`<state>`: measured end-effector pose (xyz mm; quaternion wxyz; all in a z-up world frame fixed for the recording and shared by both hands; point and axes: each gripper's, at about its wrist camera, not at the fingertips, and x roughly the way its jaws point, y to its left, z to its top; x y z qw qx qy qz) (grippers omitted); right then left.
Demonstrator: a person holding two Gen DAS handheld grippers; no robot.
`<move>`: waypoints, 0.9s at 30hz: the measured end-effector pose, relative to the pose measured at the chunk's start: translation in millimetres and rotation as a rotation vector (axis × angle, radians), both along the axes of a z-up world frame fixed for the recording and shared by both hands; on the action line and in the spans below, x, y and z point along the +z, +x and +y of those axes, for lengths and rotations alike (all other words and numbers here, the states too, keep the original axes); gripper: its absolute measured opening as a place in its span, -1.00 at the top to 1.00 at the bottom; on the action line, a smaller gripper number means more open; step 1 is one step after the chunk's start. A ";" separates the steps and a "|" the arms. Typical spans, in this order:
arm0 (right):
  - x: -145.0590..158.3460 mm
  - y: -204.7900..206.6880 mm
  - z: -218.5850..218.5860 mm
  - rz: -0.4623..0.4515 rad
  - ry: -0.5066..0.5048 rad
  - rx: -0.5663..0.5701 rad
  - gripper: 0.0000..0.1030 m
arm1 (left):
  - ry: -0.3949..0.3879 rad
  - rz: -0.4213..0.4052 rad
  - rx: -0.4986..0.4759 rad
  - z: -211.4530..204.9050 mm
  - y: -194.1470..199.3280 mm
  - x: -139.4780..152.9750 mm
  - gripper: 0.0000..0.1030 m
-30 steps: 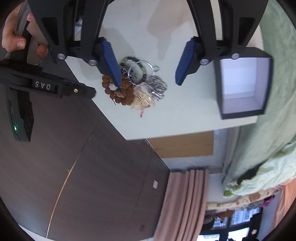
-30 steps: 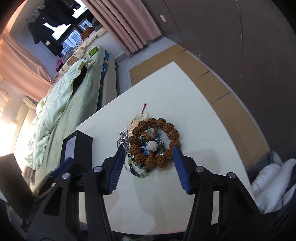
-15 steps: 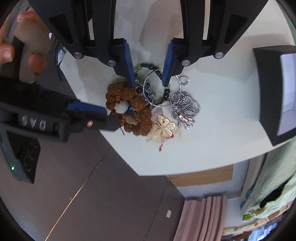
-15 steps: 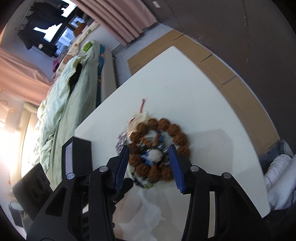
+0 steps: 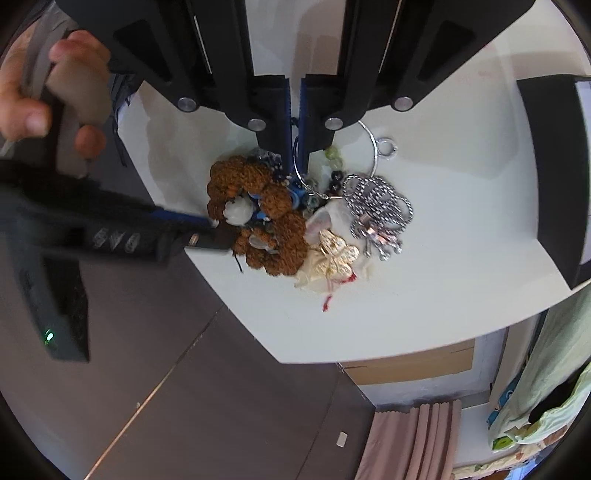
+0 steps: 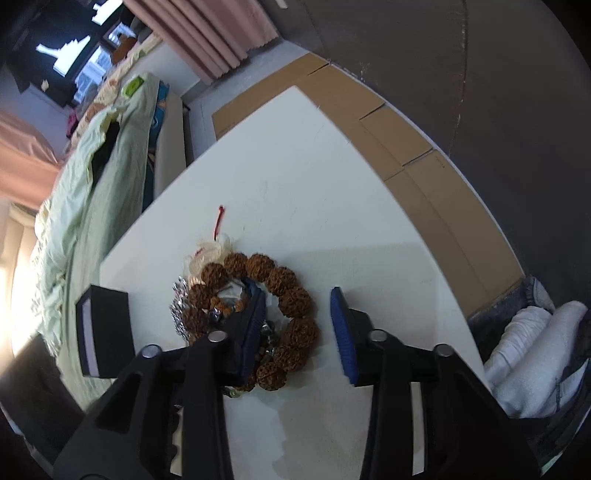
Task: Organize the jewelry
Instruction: 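Close the right gripper on the brown bead bracelet and lift it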
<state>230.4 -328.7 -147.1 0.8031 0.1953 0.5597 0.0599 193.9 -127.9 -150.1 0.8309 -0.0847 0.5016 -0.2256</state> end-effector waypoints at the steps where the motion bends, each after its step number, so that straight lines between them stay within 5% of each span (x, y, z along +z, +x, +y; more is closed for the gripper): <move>1: -2.1 2.8 5.3 0.012 -0.007 0.003 0.50 | -0.004 -0.004 0.004 2.0 0.3 2.4 0.99; 8: 1.0 -3.0 17.7 -0.012 -0.117 0.022 0.53 | -0.057 -0.012 0.050 23.3 2.6 17.9 1.00; 15: 3.4 -14.3 3.6 -0.018 -0.002 -0.016 0.62 | -0.119 -0.048 0.099 52.4 -7.9 43.3 1.00; 27: 49.8 -53.5 5.0 -0.225 0.141 0.031 0.63 | -0.173 -0.124 0.203 101.3 -33.6 76.5 1.00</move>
